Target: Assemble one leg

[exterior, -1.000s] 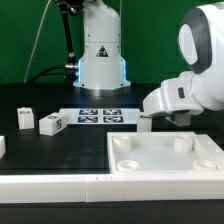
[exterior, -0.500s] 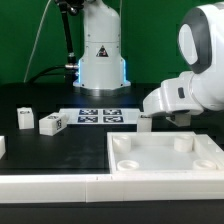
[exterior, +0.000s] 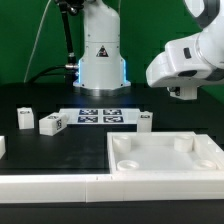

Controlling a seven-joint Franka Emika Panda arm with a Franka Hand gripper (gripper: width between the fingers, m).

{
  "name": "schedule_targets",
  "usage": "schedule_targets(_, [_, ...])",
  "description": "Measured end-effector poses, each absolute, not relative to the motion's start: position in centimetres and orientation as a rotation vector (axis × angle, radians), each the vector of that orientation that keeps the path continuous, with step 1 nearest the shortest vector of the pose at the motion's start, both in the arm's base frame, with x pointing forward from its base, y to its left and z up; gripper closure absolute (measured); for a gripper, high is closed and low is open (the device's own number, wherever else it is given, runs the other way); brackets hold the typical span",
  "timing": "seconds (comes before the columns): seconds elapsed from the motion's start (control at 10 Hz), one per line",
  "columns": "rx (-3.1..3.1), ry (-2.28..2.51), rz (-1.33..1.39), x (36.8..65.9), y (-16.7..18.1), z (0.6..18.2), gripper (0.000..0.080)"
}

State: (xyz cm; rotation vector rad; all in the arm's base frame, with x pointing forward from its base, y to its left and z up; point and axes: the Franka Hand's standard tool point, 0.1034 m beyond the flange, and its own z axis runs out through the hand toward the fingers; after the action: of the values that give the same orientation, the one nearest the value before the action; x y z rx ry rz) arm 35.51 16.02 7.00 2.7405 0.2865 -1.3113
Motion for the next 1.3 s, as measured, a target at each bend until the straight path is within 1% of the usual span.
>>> schedule_targets(0.1, [2.794,0.287,-1.220,36.3,16.3,6.7,0.0512])
schedule_targets(0.2, [2.874,0.288,-1.063,36.9,16.4,6.6,0.0512])
schedule_targets(0.3, [2.924,0.292,-0.945,36.9,16.2,6.8,0.0512])
schedule_targets(0.4, [2.961,0.338,-0.872,37.7,15.6,7.2,0.0512])
schedule_targets(0.5, [3.009,0.335,-0.726,39.0,15.4,7.9,0.0512])
schedule_targets(0.7, [3.057,0.351,-0.537,38.9,14.6,9.2,0.0512])
schedule_targets(0.8, [3.091,0.344,-0.390,39.4,14.4,9.6,0.0512])
schedule_targets(1.1, [3.156,0.357,0.018,39.7,14.5,9.3,0.0512])
schedule_targets(1.2, [3.162,0.359,0.080,39.6,14.5,9.2,0.0512])
schedule_targets(1.3, [3.168,0.385,0.226,40.7,14.6,9.8,0.0512])
